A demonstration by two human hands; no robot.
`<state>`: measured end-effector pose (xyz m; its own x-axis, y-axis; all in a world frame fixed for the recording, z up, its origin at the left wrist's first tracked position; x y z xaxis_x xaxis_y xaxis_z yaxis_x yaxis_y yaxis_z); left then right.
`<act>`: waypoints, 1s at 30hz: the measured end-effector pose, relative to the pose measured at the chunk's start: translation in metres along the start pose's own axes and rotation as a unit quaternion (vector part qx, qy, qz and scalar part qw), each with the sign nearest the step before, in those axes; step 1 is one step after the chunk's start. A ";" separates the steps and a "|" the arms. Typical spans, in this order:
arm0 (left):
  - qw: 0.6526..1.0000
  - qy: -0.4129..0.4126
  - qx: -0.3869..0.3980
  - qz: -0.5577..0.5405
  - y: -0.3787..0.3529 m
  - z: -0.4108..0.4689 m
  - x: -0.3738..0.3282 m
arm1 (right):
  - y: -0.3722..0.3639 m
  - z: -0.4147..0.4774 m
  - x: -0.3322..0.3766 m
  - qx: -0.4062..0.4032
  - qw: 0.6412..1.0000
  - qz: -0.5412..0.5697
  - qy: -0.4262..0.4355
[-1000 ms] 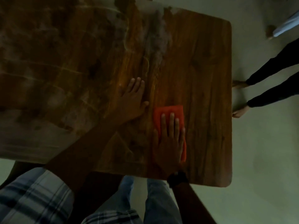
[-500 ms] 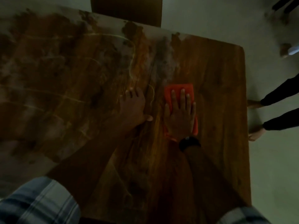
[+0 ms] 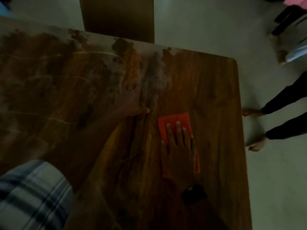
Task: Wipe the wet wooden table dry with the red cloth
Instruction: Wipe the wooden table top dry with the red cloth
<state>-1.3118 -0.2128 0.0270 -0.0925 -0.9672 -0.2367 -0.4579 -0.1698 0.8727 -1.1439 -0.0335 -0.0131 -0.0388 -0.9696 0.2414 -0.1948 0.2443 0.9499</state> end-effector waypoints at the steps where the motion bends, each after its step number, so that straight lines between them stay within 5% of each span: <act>1: 1.000 -0.008 -0.005 0.010 0.009 0.013 -0.004 | 0.000 -0.002 -0.002 -0.001 1.000 -0.002 -0.001; 20: 0.994 0.002 0.053 0.092 0.012 0.066 -0.013 | 0.067 0.312 -0.005 0.036 0.999 0.009 -0.008; 30: 0.995 0.003 0.071 0.070 0.015 0.057 -0.015 | 0.053 0.193 -0.031 -0.008 0.998 -0.022 0.060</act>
<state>-1.3673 -0.1903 0.0194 -0.1590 -0.9807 -0.1139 -0.5613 -0.0052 0.8276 -1.3421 0.0073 -0.0080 0.0877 -0.9716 0.2198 -0.1788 0.2017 0.9630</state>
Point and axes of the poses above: each hand's wrist, its own z-axis towards the middle knuckle, its own y-axis out of the back of the hand, x = y × z, the point moved 4 cm from there along z, towards the middle knuckle, and after that the axes turned 7 degrees about x, right-handed, at the moved point
